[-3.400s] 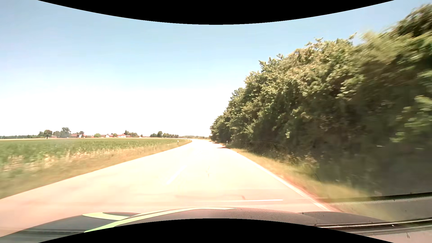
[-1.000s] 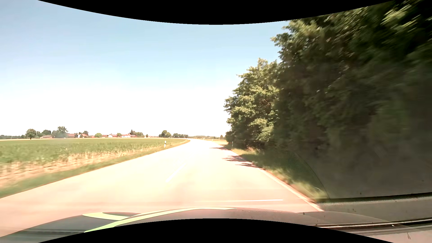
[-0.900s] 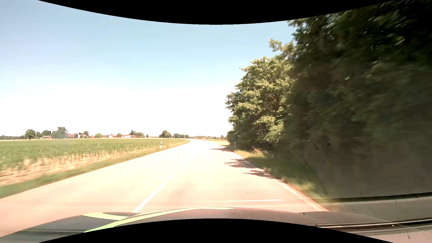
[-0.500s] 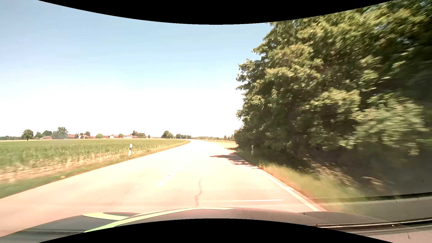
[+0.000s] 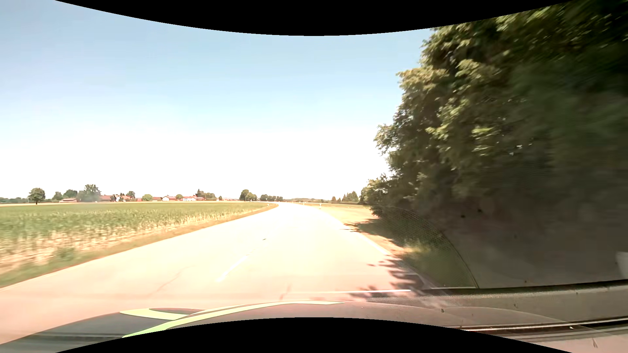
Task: Follow the waypoints while adhering to traffic rules and regulations
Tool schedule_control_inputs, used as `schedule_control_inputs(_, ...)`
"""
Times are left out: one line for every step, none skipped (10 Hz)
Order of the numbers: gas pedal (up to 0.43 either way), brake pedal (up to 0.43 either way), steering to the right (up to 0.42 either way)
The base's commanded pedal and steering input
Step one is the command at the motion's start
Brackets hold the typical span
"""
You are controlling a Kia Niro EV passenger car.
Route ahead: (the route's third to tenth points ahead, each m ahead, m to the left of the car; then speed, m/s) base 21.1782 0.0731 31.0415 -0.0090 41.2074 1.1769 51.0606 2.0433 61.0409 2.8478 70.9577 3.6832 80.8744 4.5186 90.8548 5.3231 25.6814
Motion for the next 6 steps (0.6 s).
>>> schedule_control_inputs(0.150,0.000,-0.009)
schedule_control_inputs(0.150,0.000,-0.009)
schedule_control_inputs(0.150,0.000,-0.009)
schedule_control_inputs(0.150,0.000,-0.009)
schedule_control_inputs(0.150,0.000,-0.008)
schedule_control_inputs(0.150,0.000,-0.008)
